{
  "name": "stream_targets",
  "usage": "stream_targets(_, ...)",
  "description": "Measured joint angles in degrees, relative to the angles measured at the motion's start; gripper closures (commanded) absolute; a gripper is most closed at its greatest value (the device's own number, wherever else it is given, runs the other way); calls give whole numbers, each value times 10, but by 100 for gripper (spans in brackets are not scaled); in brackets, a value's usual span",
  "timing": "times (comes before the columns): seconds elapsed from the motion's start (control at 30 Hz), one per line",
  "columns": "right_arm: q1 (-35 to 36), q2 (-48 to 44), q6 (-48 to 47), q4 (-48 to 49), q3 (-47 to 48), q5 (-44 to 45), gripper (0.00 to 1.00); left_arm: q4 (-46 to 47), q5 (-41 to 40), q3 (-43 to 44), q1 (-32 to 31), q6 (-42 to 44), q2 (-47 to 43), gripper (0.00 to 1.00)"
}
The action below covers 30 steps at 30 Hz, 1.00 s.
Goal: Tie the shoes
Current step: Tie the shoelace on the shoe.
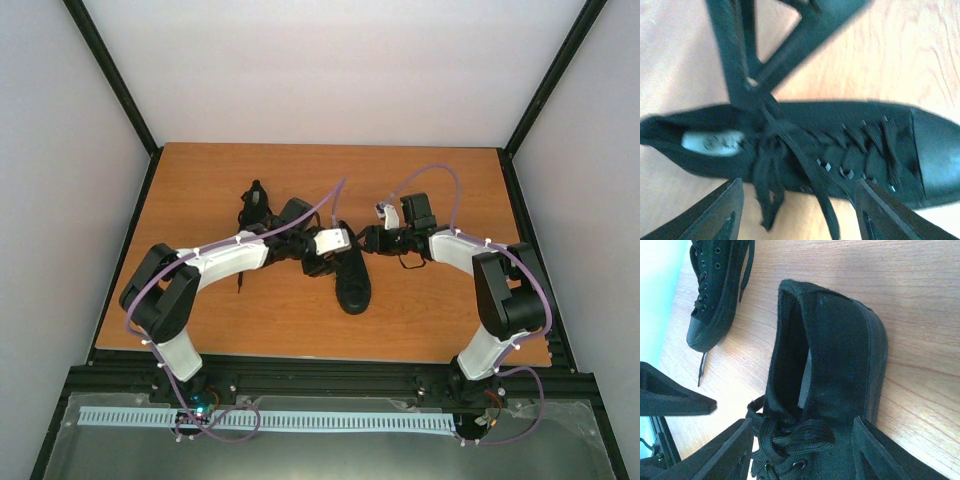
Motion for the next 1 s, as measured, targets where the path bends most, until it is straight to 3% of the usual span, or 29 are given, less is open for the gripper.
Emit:
stream_targets(0.4,0,11,26,16,-9,5,62,161,-18,15,-22,-87,70,49)
stream_targets(0.57,0,22,30,20,-10,1,83,176,-16,23,-23,-96,83,57)
stream_targets(0.7,0,22,34,25,-12,-3,94,175,-18,23,-23,-95,86,65)
stream_targets(1.0,0,19,32,26,-13,-11,97,151,-17,23,-23,-75,89,75)
